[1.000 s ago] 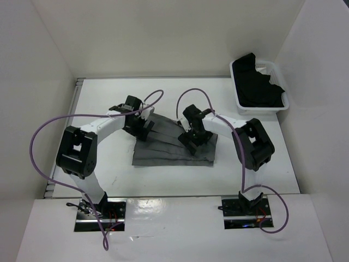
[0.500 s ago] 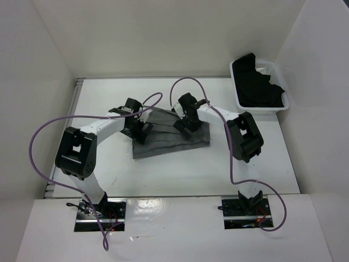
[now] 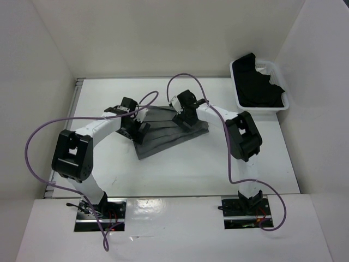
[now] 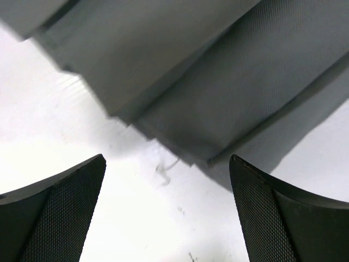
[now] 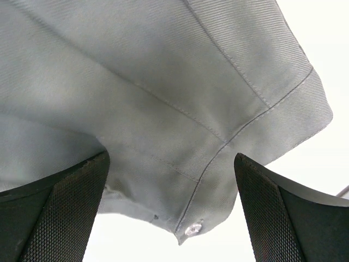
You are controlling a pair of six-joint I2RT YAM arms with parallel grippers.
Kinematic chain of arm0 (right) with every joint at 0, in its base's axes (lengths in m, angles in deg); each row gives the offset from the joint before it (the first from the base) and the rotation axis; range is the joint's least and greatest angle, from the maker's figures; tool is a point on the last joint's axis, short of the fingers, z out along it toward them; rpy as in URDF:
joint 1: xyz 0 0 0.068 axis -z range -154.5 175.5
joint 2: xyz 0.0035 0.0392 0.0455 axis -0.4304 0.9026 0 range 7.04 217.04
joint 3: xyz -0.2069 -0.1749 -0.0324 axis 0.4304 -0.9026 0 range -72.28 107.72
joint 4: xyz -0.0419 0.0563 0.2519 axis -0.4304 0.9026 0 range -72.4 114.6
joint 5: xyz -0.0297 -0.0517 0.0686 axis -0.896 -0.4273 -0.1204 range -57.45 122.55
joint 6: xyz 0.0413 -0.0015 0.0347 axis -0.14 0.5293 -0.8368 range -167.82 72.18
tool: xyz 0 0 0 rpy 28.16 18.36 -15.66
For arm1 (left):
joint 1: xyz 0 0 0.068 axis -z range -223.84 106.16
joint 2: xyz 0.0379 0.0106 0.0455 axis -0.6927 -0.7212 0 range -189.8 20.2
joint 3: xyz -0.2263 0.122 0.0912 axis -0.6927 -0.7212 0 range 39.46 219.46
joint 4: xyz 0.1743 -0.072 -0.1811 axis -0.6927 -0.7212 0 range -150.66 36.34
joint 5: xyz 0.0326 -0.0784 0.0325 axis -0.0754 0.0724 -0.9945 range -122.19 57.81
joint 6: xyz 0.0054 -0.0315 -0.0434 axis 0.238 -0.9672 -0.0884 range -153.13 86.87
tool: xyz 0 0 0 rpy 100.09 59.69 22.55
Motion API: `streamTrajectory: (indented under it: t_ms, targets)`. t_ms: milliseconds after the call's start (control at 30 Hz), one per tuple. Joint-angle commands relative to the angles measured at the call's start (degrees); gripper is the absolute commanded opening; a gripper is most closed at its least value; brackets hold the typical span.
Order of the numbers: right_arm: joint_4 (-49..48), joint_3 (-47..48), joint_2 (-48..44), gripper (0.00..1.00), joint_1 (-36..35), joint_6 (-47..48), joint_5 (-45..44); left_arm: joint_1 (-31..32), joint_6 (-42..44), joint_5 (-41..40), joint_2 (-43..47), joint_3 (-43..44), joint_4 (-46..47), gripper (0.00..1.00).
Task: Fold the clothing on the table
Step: Fold the skirt
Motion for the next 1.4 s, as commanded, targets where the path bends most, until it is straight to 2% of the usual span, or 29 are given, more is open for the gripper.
streamTrajectory:
  t_ms: [0, 167, 300, 367, 600, 900, 1000, 1267, 1367]
  targets:
    - [0.8, -3.3, -9.8, 0.99, -0.1, 0.0, 3.0, -1.6, 1.6, 2.2, 7.2, 3.5, -3.8, 1.0]
    - [1.4, -8.6, -19.7, 0.99, -0.1, -0.5, 5.3, -2.8, 3.5, 3.0, 10.9, 5.8, -3.8, 1.0]
    - [1.4, -11.7, -25.5, 0.99, 0.4, -0.5, 7.0, -3.4, 4.1, 8.1, 6.3, 7.1, -2.5, 1.0]
    - [1.4, -12.4, -26.1, 0.99, 0.4, -0.5, 7.0, -3.4, 4.9, 10.3, 4.3, 7.1, -1.4, 1.0]
    - [1.4, -15.7, -28.0, 0.99, 5.0, -1.1, 10.6, -2.9, 14.3, 9.6, -1.9, 7.1, 1.8, 1.0]
    - [0.8, -16.2, -28.6, 0.99, 10.6, -1.7, 16.1, -3.4, 19.8, 10.8, -2.9, 3.8, 6.9, 1.0]
    - [1.4, -16.2, -28.1, 0.99, 12.4, -2.3, 17.4, -3.4, 18.8, 10.9, -4.5, 2.9, 8.4, 1.0]
    - [1.4, -17.9, -28.1, 0.99, 12.4, -2.3, 18.5, -13.7, 6.1, 17.7, -5.1, 10.9, 9.5, 1.0]
    - [1.4, -17.9, -27.4, 0.99, 12.4, -2.9, 19.2, -15.0, 4.7, 21.0, -6.4, 12.6, 10.0, 1.0]
